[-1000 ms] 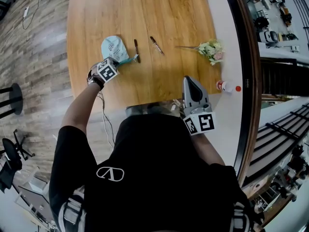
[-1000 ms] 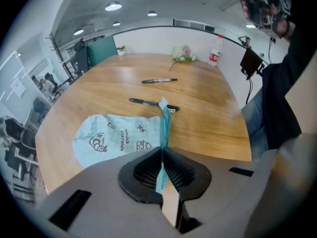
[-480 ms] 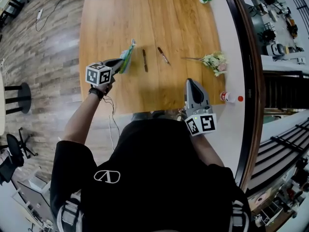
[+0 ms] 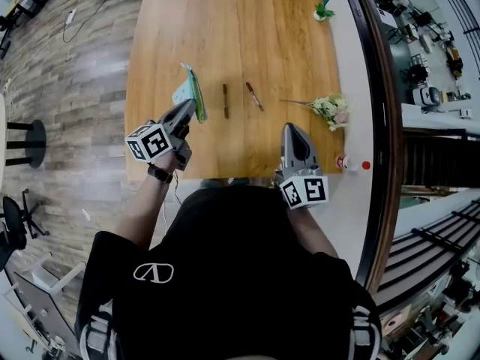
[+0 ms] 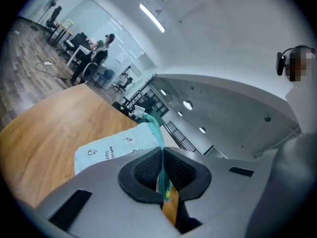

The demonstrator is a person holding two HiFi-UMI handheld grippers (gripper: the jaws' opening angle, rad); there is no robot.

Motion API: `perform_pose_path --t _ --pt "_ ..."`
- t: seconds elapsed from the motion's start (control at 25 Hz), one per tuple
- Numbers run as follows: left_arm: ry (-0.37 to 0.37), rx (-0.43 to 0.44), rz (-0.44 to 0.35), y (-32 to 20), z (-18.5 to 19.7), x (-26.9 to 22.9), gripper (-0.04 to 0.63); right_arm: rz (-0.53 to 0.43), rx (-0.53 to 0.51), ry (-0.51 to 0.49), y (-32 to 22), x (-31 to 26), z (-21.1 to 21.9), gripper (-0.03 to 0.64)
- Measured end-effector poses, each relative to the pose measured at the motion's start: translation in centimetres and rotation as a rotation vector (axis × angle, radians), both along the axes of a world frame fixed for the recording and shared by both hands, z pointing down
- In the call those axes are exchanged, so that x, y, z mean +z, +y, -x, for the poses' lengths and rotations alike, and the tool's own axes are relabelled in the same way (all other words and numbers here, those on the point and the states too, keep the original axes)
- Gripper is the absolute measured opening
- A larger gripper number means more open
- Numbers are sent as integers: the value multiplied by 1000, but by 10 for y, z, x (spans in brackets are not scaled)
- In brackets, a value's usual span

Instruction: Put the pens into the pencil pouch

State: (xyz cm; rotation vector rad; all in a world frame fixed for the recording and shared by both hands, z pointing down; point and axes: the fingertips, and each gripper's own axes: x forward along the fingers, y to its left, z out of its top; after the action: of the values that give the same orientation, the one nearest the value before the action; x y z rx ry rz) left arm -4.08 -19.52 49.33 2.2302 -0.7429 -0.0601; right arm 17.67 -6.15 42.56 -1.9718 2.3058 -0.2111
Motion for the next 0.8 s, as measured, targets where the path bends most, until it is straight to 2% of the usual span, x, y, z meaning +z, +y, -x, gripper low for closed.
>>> perform_pose_path --t 0.12,0.28,0.4,0.44,0.48,0.6,0.68,0.8 --pt "51 -34 15 8 0 -7 15 0 -7 1 -1 0 2 -2" --pt "64 -32 15 14 2 -13 15 2 -15 19 -3 -1 6 -2" --pt "72 -33 11 17 0 -16 15 -12 2 98 -6 -6 4 0" --pt "77 -33 12 19 0 -16 15 -31 4 132 -9 -11 4 126" --pt "80 -34 13 20 0 -16 15 -49 3 169 -14 -15 4 314" --pt "91 -40 20 23 0 -14 15 -65 -13 263 -28 -23 7 325" --pt "99 -47 29 25 -1 -12 15 -51 -20 278 -38 -23 6 324" --pt "97 -54 37 29 -2 -9 15 27 -42 292 -57 -6 4 322"
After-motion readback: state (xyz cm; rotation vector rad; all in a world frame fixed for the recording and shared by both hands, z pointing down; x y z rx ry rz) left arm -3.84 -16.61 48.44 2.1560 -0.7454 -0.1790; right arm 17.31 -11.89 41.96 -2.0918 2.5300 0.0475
